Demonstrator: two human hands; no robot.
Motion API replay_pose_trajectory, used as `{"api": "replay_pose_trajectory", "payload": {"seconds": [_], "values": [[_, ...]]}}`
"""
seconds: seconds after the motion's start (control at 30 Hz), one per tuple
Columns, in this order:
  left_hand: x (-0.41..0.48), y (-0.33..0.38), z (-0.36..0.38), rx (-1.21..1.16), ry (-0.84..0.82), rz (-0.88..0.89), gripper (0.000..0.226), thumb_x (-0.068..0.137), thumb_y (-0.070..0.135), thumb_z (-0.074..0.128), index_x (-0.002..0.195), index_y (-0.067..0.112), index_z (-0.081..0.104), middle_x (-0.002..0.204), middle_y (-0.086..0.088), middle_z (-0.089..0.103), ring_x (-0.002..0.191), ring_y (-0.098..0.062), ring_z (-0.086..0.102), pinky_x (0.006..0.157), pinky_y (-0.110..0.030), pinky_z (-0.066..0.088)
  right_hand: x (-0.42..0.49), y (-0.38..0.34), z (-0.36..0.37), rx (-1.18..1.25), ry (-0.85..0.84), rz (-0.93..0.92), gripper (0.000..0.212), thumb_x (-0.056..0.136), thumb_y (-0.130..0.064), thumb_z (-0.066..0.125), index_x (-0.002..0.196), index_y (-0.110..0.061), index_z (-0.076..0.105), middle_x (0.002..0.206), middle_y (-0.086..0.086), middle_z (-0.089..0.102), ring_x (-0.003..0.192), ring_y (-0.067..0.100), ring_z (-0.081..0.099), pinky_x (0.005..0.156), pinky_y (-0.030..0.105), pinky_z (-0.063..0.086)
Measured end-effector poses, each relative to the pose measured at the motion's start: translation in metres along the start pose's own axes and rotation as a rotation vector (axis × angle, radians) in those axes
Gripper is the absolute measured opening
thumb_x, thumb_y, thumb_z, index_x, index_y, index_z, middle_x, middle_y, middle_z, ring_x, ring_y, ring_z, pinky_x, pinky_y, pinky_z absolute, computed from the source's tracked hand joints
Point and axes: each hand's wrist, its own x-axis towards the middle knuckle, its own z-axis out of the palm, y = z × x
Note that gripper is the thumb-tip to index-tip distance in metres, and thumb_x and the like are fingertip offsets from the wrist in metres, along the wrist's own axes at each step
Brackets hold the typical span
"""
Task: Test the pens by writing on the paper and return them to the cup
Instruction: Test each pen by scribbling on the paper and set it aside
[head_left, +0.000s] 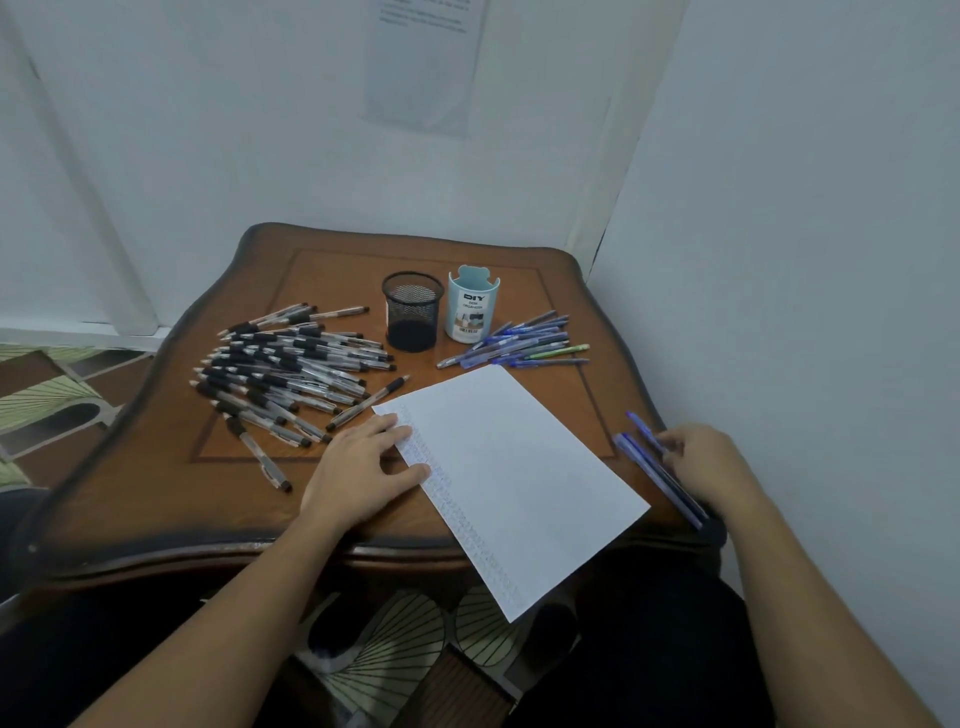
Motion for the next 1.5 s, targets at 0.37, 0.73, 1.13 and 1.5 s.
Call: {"api": "replay_pose_trajectory", "payload": {"seconds": [0.37, 0.73, 1.13, 1.5], "values": [[0.002, 0.0, 0.001, 0.003, 0.0, -0.014, 0.07, 0.083, 0.069, 0.055, 0.143, 0.035, 0.044, 0.156, 0.012, 0.032, 0.143, -0.015, 0.027, 0.117, -0.045, 0.021, -0.003, 0.004, -0.004, -0.07, -0.026, 0.008, 0.03, 0.095, -0.006, 0.055, 0.122, -0.009, 0.068, 0.12, 0.016, 0.067, 0.108, 0.031, 0.061, 0.094, 0.04, 0.049], [0.003, -0.001, -0.001, -0.018, 0.0, -0.014, 0.069, 0.082, 0.068, 0.056, 0.143, 0.036, 0.045, 0.155, 0.012, 0.032, 0.142, -0.015, 0.027, 0.117, -0.044, 0.022, 0.068, -0.077, 0.029, 0.022, 0.063, -0.286, 0.037, 0.102, -0.01, 0.047, 0.137, -0.016, 0.058, 0.138, 0.009, 0.053, 0.123, 0.029, 0.053, 0.105, 0.036, 0.042], [0.006, -0.004, 0.001, -0.016, 0.004, -0.004, 0.07, 0.083, 0.068, 0.056, 0.143, 0.036, 0.044, 0.155, 0.013, 0.031, 0.142, -0.012, 0.026, 0.117, -0.039, 0.017, 0.108, -0.118, 0.065, -0.256, 0.125, -0.302, 0.024, 0.104, -0.031, 0.045, 0.121, -0.022, 0.059, 0.13, 0.008, 0.055, 0.121, 0.026, 0.046, 0.101, 0.041, 0.036], [0.005, -0.003, 0.0, -0.029, 0.02, 0.007, 0.068, 0.082, 0.067, 0.058, 0.142, 0.035, 0.047, 0.154, 0.013, 0.033, 0.141, -0.013, 0.027, 0.117, -0.04, 0.018, 0.056, -0.136, 0.045, 0.451, -0.013, -0.478, 0.035, 0.105, -0.021, 0.043, 0.133, -0.04, 0.051, 0.081, -0.01, 0.056, 0.061, 0.008, 0.046, 0.048, 0.009, 0.035]]}}
